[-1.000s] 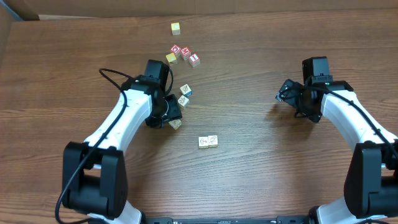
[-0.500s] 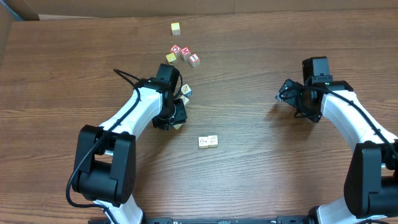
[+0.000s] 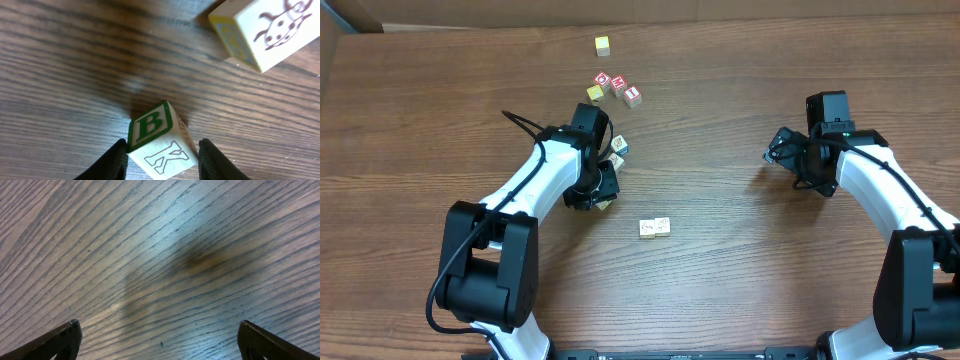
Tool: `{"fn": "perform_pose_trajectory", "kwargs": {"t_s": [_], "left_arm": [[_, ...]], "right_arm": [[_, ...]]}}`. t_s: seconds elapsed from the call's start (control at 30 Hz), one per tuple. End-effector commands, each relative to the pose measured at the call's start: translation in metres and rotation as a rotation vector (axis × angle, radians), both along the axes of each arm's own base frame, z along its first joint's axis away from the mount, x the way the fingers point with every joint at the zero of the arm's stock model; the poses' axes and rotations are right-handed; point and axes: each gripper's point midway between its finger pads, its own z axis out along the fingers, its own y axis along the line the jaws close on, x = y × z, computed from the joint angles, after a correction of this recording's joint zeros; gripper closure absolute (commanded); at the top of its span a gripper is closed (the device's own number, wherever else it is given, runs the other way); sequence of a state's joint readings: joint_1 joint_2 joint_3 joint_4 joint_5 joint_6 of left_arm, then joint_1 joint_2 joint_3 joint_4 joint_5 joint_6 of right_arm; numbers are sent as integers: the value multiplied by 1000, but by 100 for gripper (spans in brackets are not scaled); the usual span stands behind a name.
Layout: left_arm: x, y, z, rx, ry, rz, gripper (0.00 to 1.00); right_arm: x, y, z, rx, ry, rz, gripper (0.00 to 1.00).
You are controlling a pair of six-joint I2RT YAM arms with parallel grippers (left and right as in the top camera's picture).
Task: Flip 5 blocks
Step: 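Move the left gripper down and grasp the green B block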
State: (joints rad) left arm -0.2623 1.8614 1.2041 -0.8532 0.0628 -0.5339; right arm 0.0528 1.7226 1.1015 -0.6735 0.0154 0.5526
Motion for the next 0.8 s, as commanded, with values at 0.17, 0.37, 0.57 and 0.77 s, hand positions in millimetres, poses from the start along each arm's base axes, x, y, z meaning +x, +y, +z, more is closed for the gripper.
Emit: {"fn": "perform_pose_trajectory", "kwargs": {"t_s": [0.17, 0.37, 0.57, 0.77], "left_arm": [[-3, 4, -2, 40, 21, 15, 62], [8, 8, -2, 66, -28, 9, 68], [7, 8, -2, 69, -25, -36, 66], [1, 9, -2, 74, -6, -61, 65]], "right_arm": [[7, -3, 12, -12, -41, -4, 0], [7, -3, 12, -12, -41, -4, 0], [7, -3, 12, -12, -41, -4, 0], [7, -3, 12, -12, -41, -4, 0]]}}
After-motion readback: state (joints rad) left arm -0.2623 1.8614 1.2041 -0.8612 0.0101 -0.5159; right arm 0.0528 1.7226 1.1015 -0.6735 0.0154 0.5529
